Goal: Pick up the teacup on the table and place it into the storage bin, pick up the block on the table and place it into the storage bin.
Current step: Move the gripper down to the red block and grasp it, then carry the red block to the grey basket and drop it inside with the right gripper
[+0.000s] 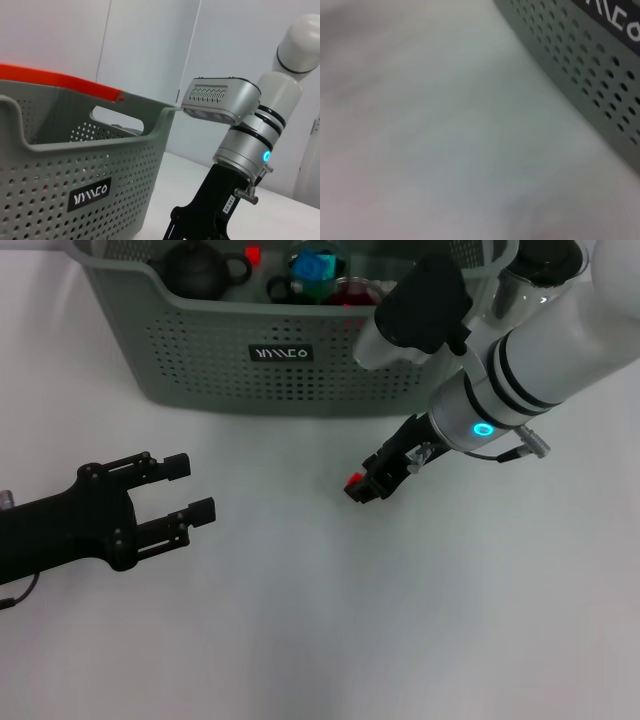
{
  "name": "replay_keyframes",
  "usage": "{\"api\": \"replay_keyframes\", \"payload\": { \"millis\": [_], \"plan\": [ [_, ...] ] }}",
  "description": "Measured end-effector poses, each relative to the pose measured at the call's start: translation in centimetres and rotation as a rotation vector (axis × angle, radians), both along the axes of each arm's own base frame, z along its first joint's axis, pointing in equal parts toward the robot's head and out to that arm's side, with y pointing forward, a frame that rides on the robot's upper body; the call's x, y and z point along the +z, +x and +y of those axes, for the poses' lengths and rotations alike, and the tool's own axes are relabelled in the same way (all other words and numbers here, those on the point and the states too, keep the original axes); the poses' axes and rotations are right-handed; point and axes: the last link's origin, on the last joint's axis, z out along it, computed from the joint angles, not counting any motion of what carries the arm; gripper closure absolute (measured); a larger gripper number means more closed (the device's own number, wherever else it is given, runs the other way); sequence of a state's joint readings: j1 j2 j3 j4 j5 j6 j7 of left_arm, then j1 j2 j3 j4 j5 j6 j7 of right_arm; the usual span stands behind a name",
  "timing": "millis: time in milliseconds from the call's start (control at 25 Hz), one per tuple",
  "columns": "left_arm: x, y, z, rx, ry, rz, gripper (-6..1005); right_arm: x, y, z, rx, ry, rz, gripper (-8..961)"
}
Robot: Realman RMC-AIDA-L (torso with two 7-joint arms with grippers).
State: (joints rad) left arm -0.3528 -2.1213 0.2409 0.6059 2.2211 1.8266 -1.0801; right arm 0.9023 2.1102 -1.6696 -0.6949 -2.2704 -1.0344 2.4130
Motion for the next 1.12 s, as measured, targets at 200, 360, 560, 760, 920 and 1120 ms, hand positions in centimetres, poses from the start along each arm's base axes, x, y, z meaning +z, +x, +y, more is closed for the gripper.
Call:
{"api": "replay_keyframes", "payload": {
  "millis": [200, 360, 560, 760, 920, 1120],
  "plan": [
    [-0.1, -0.2, 0.1, 0.011, 0.004, 0.006, 342, -0.1, 0.1, -0.2, -0.008, -0.004, 0.013, 515],
    [-0.1, -0.2, 0.1, 0.012, 0.004, 0.006, 342, -0.3, 0.1, -0.3, 0.002, -0.013, 0.003, 524],
    [-0.2, -0.1, 0.1, 0.012, 0.003, 0.004, 342, -0.5, 0.2, -0.4, 0.000, -0.017, -0.007, 658],
    [-0.1, -0.2, 0.1, 0.014, 0.005, 0.004, 341, 0.3, -0.2, -0.2, -0.024, -0.002, 0.018, 743],
    [-0.1, -0.2, 0.1, 0.015, 0.007, 0.003, 341, 2.7, -1.4, -0.1, -0.041, -0.001, 0.102, 747],
    [0.0, -0.3, 0.1, 0.021, 0.015, -0.001, 341, 7.9, -3.9, -0.7, 0.002, 0.018, 0.238, 736]
  ]
}}
